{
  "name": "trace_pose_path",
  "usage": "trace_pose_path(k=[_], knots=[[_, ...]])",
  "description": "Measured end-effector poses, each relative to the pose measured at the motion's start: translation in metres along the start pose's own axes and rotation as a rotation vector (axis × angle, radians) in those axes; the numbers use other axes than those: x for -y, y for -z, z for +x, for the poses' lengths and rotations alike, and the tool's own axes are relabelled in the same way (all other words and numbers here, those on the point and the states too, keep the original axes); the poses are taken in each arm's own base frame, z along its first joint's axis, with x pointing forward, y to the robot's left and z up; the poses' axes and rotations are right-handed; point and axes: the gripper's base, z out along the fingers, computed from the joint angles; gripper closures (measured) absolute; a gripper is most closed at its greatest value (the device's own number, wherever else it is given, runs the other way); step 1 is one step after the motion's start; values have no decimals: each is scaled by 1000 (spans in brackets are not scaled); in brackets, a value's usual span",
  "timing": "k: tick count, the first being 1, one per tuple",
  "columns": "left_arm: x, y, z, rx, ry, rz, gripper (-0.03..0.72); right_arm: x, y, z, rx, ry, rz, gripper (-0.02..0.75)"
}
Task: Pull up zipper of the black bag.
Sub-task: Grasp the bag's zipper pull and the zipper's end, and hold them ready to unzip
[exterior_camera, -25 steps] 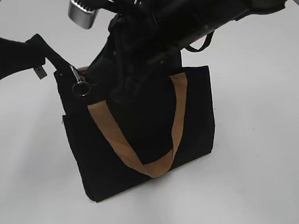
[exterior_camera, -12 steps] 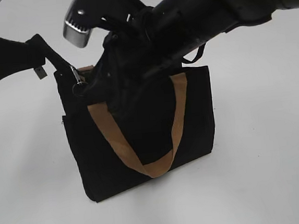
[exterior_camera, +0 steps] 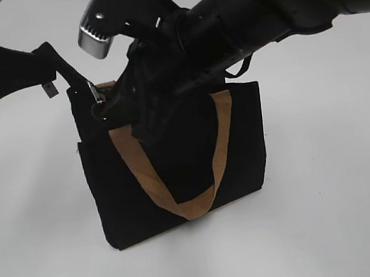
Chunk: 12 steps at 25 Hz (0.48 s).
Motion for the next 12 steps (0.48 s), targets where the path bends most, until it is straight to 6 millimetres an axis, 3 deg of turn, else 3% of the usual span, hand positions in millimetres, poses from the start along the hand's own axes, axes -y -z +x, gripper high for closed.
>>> trace_pose_path(k=[7,12], knots=[[0,0,0,1,1,0,698,0,0,0,0,32,-2,542],[0,0,0,1,1,0,698,0,0,0,0,42,-3,618]])
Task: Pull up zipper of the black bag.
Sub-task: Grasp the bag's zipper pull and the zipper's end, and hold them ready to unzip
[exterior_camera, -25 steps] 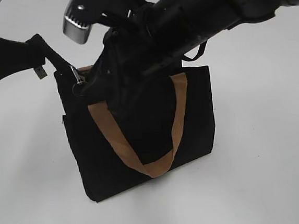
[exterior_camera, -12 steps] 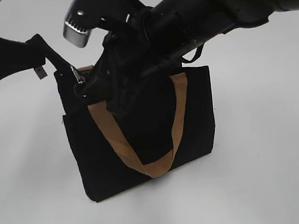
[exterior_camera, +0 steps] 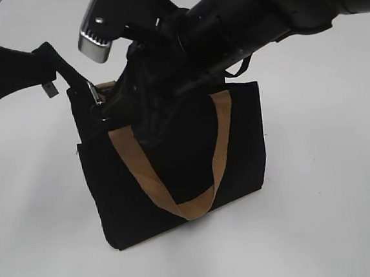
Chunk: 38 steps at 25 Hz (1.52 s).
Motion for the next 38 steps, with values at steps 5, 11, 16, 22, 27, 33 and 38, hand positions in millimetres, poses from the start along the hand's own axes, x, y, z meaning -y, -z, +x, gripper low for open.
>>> trace_pose_path(k=[5,11,16,22,27,33,38], knots=[[0,0,0,0,0,1,698,-1,0,0,-1,10,-7,738],[0,0,0,0,0,2,698,-3,3,-1,1,19,-29,738],[0,0,0,0,0,1,698,-5,8,-5,9,28,-35,649],[3,0,0,-3,3,30,698,-4,8,-5,10,30,-26,483],[5,0,-1,13,31,51,698,-3,7,-4,10,55,-19,485],[4,0,-2,26,48,50,698,-3,6,-4,9,84,-19,527],[4,0,-5,48,79,42,698,-3,6,-4,9,96,-18,634]])
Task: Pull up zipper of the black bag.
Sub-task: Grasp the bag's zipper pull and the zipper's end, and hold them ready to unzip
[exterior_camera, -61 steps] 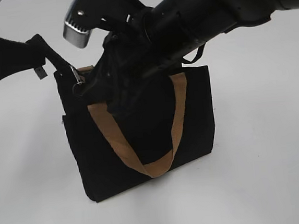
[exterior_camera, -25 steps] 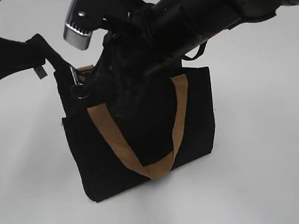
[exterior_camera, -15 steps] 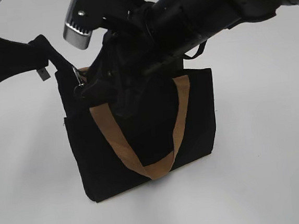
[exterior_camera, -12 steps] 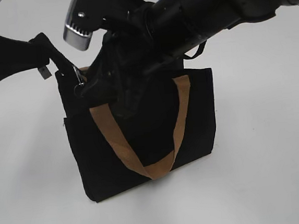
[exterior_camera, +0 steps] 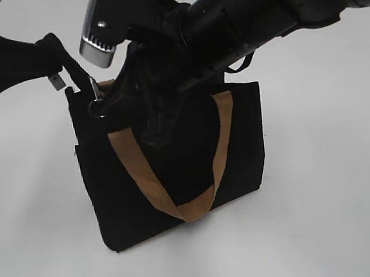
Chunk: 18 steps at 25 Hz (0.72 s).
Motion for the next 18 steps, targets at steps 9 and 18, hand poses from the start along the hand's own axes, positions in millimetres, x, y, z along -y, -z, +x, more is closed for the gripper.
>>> trace_pose_path(k=[9,18], knots=[[0,0,0,-1,-3,-4,698,1,1,0,-6,30,5,738],[-3,1,11,-123,88,-39,698,18,28,6,-18,49,57,738]])
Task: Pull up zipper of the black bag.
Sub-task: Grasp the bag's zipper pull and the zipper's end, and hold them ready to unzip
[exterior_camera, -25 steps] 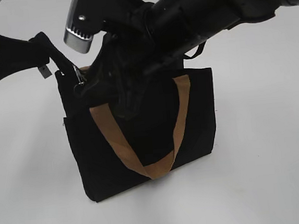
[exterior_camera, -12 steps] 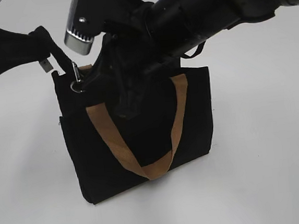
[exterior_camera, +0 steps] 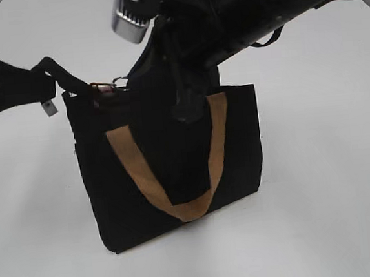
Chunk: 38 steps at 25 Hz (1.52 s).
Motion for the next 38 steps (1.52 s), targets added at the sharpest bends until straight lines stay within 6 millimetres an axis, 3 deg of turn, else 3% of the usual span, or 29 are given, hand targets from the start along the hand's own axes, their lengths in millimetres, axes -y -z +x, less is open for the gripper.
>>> trace_pose_path(k=[22,28,33,35,38], knots=[[-19,6,26,-279,172,-243,698,38,28,47,-100,-73,57,738],[-23,7,28,-295,164,-282,698,62,49,78,-145,-149,139,738],[-21,6,26,-276,199,-268,698,68,60,92,-142,-241,127,738],[-22,8,27,-286,193,-279,696,78,67,102,-168,-261,204,737],[-22,8,28,-288,204,-271,645,84,75,105,-168,-350,267,612]])
